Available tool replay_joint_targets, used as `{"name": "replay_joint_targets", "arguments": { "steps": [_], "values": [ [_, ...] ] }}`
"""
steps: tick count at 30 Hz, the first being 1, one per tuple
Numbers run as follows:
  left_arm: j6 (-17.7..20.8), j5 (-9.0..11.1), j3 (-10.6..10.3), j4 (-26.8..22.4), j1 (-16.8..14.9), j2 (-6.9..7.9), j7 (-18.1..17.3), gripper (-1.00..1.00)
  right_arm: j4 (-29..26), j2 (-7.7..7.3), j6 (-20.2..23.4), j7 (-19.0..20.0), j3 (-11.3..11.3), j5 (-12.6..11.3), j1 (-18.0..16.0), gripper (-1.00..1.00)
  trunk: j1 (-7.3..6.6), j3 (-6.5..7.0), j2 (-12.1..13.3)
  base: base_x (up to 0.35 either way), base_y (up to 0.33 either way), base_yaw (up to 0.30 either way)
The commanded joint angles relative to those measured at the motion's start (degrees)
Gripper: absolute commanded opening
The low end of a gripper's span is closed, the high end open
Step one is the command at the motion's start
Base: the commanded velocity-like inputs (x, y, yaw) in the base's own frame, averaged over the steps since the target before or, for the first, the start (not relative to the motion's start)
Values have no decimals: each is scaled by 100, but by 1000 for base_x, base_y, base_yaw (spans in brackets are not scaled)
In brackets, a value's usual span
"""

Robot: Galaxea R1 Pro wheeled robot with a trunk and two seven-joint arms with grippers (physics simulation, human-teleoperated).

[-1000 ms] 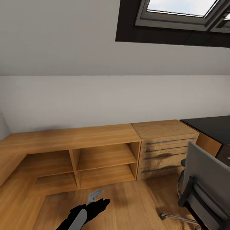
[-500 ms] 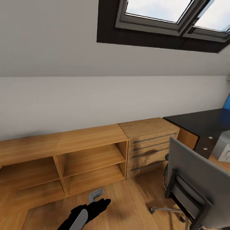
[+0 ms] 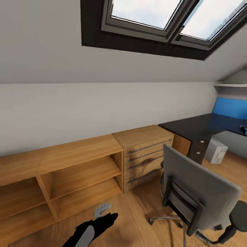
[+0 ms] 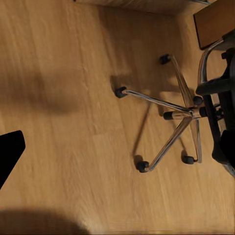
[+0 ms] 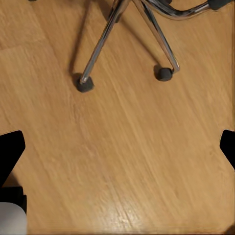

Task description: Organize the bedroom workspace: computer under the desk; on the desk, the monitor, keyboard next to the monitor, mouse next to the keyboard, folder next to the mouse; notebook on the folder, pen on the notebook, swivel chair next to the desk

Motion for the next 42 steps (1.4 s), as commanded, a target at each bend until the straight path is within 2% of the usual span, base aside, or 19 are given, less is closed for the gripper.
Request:
{"name": "replay_joint_targets", "arguments": {
  "steps": [1, 15, 24, 32, 34, 37, 40, 41, 42],
  "values": [
    [10, 60, -10, -3, -2, 2, 52, 100, -7, -7, -48, -27, 27, -60, -5, 100, 0, -2, -4, 0, 0, -293],
    [13, -20, -79, 194, -9, -27, 7, 100, 11, -41, -49, -24, -36, -111, -5, 100, 0, 36, -4, 89, 82, -293],
    [3, -44, -45, 98, -11, -7, 24, 100, 11, -71, -49, -22, -43, -116, -5, 100, 22, 43, -44, 13, 12, -293],
    [0, -52, -51, -127, -11, 0, 98, 100, 32, -48, -50, 3, -49, -110, -5, 100, 198, -84, -365, 1, 1, -216],
    [-1, -58, -45, -151, -8, 12, 113, 100, 225, -49, -55, 49, -114, -134, -11, 100, 242, -119, -445, 0, 0, -25],
    [-1, -49, -46, -163, -4, 28, 110, 100, 306, -66, -148, 531, -581, -278, -13, 100, 308, -173, -565, 0, 0, -9],
    [-1, -55, -49, -170, -3, 24, 112, 100, 324, -51, -191, 970, -990, -304, -14, 100, 374, -227, -686, 0, 0, -3],
    [-1, -64, -46, -167, -3, 26, 119, 100, 331, -54, -215, 1214, -1248, -303, -12, 100, 396, -245, -726, 0, 0, 0],
    [-1, -67, -45, -167, -2, 26, 122, 100, 332, -58, -220, 1252, -1287, -303, -11, 100, 418, -263, -766, 0, 0, 0]
  ]
}}
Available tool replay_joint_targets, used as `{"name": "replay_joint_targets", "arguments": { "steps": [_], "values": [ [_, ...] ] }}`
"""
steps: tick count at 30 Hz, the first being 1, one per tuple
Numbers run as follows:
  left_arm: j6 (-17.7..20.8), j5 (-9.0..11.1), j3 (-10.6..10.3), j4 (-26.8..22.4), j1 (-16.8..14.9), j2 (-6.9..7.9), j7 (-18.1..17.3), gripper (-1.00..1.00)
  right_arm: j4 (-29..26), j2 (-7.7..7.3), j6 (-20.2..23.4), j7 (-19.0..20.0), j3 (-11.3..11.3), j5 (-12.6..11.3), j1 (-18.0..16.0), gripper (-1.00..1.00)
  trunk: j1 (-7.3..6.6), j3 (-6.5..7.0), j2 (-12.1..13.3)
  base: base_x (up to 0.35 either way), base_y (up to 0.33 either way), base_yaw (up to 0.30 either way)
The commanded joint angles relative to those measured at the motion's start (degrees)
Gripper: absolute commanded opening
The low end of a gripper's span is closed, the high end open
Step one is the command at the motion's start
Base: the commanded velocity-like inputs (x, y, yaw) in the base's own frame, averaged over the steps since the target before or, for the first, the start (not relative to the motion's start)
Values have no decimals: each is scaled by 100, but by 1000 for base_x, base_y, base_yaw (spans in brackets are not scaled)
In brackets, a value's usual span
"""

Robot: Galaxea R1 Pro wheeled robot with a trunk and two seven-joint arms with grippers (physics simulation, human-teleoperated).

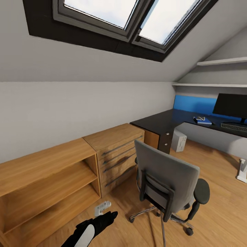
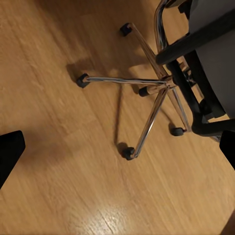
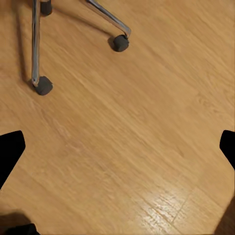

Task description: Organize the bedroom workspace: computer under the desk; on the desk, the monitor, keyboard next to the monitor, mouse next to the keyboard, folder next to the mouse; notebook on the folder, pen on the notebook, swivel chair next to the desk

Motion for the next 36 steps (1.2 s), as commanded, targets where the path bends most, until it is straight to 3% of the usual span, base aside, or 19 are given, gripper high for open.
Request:
{"name": "replay_joint_targets", "arguments": {
  "steps": [1, 5, 11, 13, 17, 22, 25, 29, 36],
  "values": [
    [11, 56, -10, -10, -3, 3, 59, 100, -4, -13, -73, 11, -28, -66, -1, 100, 23, -24, -45, 0, 0, 0],
    [11, 57, -2, -6, -3, -11, 72, 100, 28, -6, -138, 30, -90, -75, 1, 100, 111, -95, -205, 0, 0, 0],
    [-472, 180, 58, 4, -50, -73, 81, 100, 112, -17, -178, 30, -311, -87, 2, 100, 243, -203, -446, 0, 0, 0],
    [-587, 380, 190, 17, -67, -96, 60, 100, 117, -9, -159, 30, -346, -83, 1, 100, 287, -239, -526, 0, 0, 0],
    [-751, 1028, 492, 78, -128, -161, 11, 100, 125, 24, -135, 23, -379, -78, -5, 100, 374, -311, -687, 0, 0, 0],
    [-799, 1546, 651, 452, -288, -179, -112, 100, 127, 36, -145, 21, -389, -76, -6, 100, 484, -401, -887, 0, 0, 0],
    [-813, 1826, 682, 737, -341, -186, -440, 100, 127, 36, -155, 21, -392, -80, -6, 100, 550, -454, -1008, 0, 0, 0],
    [-815, 1977, 705, 889, -366, -172, -824, 100, 146, 39, -150, 21, -395, -78, -6, 100, 638, -526, -1168, 0, 0, 0],
    [-803, 2054, 711, 966, -339, -110, -1398, 100, 214, 41, -161, 31, -376, -53, -6, 100, 792, -652, -1449, 0, 0, -20]
  ]
}}
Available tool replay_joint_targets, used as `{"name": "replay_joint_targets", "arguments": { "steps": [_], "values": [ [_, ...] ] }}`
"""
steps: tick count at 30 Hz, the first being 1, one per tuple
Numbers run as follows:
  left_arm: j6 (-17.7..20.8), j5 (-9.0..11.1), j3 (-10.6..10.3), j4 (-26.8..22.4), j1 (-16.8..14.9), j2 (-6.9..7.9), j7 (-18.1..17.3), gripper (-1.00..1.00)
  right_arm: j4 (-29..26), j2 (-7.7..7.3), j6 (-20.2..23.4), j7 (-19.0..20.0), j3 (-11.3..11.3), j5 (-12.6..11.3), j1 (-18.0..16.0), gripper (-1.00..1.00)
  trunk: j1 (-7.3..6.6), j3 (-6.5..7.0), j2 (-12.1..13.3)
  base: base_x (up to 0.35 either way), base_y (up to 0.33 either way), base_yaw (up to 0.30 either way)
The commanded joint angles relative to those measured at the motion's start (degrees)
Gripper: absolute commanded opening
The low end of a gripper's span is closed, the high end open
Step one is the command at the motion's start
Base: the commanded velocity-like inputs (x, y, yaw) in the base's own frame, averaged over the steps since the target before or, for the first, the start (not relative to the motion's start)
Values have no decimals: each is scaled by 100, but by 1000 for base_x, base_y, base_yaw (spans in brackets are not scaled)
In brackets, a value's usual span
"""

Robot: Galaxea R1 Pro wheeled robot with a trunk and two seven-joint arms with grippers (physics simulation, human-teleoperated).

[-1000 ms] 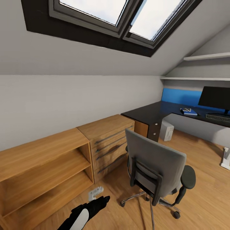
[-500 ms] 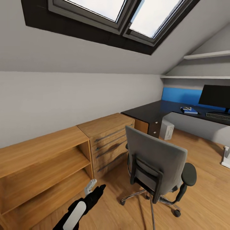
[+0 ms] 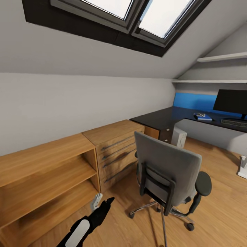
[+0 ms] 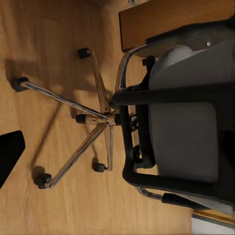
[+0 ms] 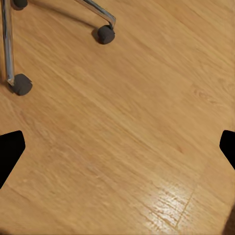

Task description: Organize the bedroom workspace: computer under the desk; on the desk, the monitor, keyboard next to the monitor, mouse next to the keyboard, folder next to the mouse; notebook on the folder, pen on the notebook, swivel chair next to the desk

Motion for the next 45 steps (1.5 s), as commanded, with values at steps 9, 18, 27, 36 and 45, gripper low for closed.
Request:
{"name": "replay_joint_targets", "arguments": {
  "steps": [9, 18, 27, 36, 45],
  "values": [
    [17, 44, 6, 145, 25, 10, -482, 100, 7, -4, -52, -36, 23, -63, -3, 100, 198, -167, -365, 0, 0, -221],
    [20, 39, 316, 284, 26, 3, -511, 100, 11, -7, -58, -37, 21, -67, -3, 100, 396, -328, -726, 0, 0, -285],
    [9, 40, 447, 473, 26, 1, -533, 100, 11, -29, -66, -36, 22, -67, -3, 100, 594, -490, -1087, 0, 0, -291],
    [4, 49, 453, 501, 26, -8, -548, 100, -18, -51, -18, -58, -65, -92, -39, 100, 791, -653, -1448, 0, 0, -238],
    [4, 56, 448, 499, 26, 8, -567, 100, -708, -81, 864, -235, -946, -58, -207, 100, 989, -820, -1809, 0, 0, -56]
  ]
}}
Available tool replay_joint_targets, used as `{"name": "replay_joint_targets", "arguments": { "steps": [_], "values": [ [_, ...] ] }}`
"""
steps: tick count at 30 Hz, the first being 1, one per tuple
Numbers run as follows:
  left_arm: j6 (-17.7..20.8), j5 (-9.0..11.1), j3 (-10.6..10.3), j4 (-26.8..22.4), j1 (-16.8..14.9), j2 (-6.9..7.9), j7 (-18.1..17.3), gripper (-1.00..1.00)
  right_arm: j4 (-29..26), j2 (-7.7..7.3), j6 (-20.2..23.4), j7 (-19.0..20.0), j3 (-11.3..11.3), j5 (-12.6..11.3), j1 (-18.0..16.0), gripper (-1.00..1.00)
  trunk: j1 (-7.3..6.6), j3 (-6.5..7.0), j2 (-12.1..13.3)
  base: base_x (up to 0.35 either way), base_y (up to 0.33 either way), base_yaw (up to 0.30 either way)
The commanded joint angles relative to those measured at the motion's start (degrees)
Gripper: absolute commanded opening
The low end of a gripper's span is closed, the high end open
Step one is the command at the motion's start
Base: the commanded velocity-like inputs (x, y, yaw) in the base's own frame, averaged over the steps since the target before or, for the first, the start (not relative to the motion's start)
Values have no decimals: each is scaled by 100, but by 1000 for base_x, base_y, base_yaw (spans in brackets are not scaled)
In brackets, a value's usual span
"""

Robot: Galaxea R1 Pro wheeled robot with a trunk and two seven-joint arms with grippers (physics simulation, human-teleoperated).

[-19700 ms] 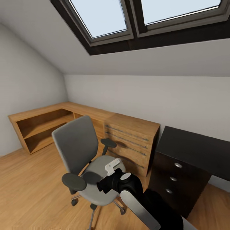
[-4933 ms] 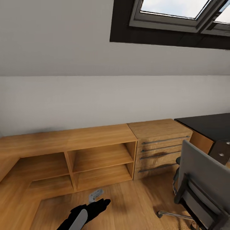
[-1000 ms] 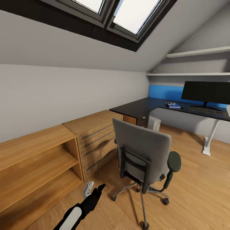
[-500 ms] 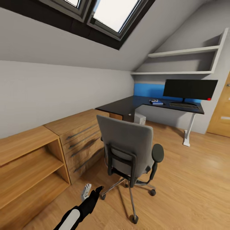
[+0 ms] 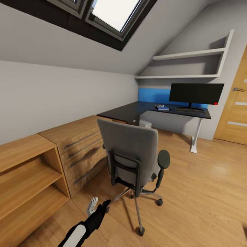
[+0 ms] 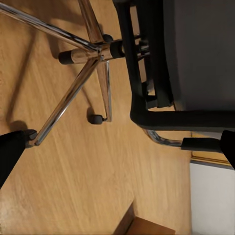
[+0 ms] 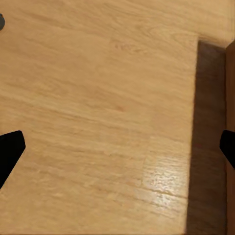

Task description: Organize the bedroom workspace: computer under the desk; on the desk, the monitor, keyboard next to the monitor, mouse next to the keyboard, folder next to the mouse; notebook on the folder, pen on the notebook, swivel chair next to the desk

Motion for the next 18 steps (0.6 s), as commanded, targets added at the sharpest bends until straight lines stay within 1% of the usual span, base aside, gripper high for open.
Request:
{"name": "replay_joint_targets", "arguments": {
  "steps": [1, 2, 3, 8, 9, 10, 11, 12, 15, 16, 18],
  "values": [
    [20, 48, -3, 1, -3, 3, -10, 100, -125, -10, 162, -118, -20, -41, -38, 100, 22, -23, -44, 0, 0, -11],
    [20, 48, -3, 2, -3, 4, -10, 100, -231, -12, 319, -206, -61, -43, -89, 100, 44, -41, -84, 0, 0, -8],
    [24, 47, -3, 1, -2, 18, -11, 100, -667, 3, 963, -592, -322, -46, -383, 100, 66, -59, -124, 0, 0, -3],
    [27, 51, -3, 3, -3, 27, -15, 100, -1207, 44, 1740, -933, -903, -49, -694, 100, 176, -149, -325, 0, 0, -2],
    [31, 47, 0, 3, -3, 30, -14, 100, -1448, 55, 1942, -997, -1084, -49, -772, 100, 198, -167, -365, 0, 0, 0],
    [31, 47, 0, 3, -3, 30, -14, 100, -1448, 55, 1942, -997, -1084, -49, -772, 100, 220, -185, -405, 0, 0, 0],
    [37, 44, 1, 1, -3, 32, -13, 100, -1591, 59, 2016, -1022, -1151, -49, -802, 100, 242, -203, -445, 0, 0, 0],
    [55, 40, 1, 0, -3, 33, -16, 100, -1930, 64, 2131, -1059, -1253, -54, -851, 100, 264, -221, -485, 0, 0, 0],
    [75, 36, -1, -3, -3, 31, -13, 100, -2359, 67, 2296, -1112, -1368, -65, -971, 100, 330, -275, -605, 0, 0, 0],
    [84, 34, -2, -2, -3, 30, -12, 100, -2521, 70, 2419, -1168, -1463, -73, -1115, 100, 352, -293, -646, 0, 0, 0],
    [89, 35, -2, -3, -3, 32, -12, 100, -2624, 79, 2536, -1242, -1546, -75, -1291, 100, 396, -329, -726, 0, 0, 0]
  ]
}}
